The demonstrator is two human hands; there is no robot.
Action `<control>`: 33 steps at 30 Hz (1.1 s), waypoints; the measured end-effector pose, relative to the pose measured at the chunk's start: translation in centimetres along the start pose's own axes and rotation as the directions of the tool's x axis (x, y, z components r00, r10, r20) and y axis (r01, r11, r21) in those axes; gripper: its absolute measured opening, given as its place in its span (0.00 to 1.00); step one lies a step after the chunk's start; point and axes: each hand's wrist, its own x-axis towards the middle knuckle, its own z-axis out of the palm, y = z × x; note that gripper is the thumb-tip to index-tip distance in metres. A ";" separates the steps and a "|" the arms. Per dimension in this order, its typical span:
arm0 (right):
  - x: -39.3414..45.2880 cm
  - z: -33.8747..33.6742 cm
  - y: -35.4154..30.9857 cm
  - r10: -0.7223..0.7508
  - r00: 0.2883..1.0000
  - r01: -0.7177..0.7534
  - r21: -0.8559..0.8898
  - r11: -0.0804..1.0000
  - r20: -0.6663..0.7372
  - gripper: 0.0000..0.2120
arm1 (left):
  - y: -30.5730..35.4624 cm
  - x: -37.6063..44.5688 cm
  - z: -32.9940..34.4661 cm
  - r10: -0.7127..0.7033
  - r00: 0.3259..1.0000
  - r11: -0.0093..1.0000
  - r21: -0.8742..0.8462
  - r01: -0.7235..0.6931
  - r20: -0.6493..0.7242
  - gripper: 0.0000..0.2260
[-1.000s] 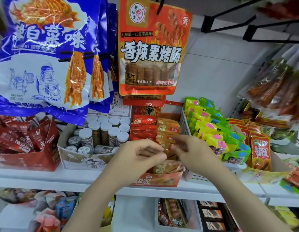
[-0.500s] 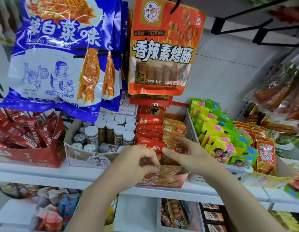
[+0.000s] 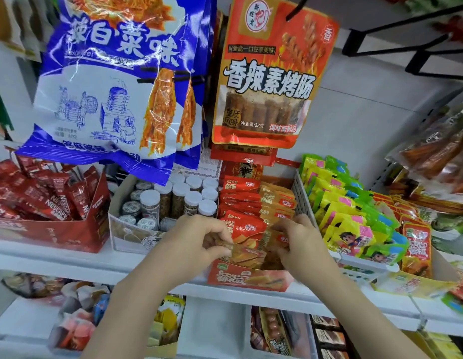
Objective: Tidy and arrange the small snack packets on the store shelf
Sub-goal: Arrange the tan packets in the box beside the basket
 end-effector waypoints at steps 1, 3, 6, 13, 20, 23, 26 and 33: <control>0.0 0.1 0.0 0.002 1.000 -0.002 0.004 1.000 -0.020 0.16 | -0.1 0.0 0.0 0.000 1.000 1.000 -0.003 0.000 -0.002 0.13; 0.1 0.1 0.0 -0.006 0.998 0.007 0.012 1.000 -0.068 0.11 | 0.0 -0.1 0.1 -0.003 1.000 1.000 -0.014 0.003 -0.007 0.12; -0.1 -0.1 -0.3 -0.036 0.991 0.037 0.003 0.999 -0.128 0.07 | 0.4 0.0 0.5 0.007 0.999 0.998 -0.057 -0.009 -0.035 0.10; -2.6 -4.5 0.4 -0.038 0.882 0.139 0.184 0.973 -0.469 0.02 | 2.1 0.5 3.0 0.055 0.997 0.996 -0.072 -0.058 -0.045 0.05; -3.2 -7.5 3.9 0.179 0.876 0.114 0.553 0.826 -0.448 0.04 | 2.1 0.3 5.4 0.061 0.994 0.994 -0.092 -0.053 0.092 0.10; -3.2 -7.8 4.2 0.196 0.871 0.161 0.639 0.752 -0.450 0.08 | 1.5 -0.3 4.8 0.058 0.991 0.988 -0.149 -0.040 0.123 0.12; -3.1 -8.4 4.3 0.227 0.871 0.192 0.727 0.659 -0.435 0.06 | 1.8 -0.8 4.2 0.022 0.996 0.974 -0.227 -0.001 0.088 0.15; -0.9 -11.2 4.0 0.218 0.944 0.125 0.882 0.455 -0.246 0.05 | 4.3 -0.2 4.6 -0.123 0.989 0.836 -0.546 0.058 -0.083 0.23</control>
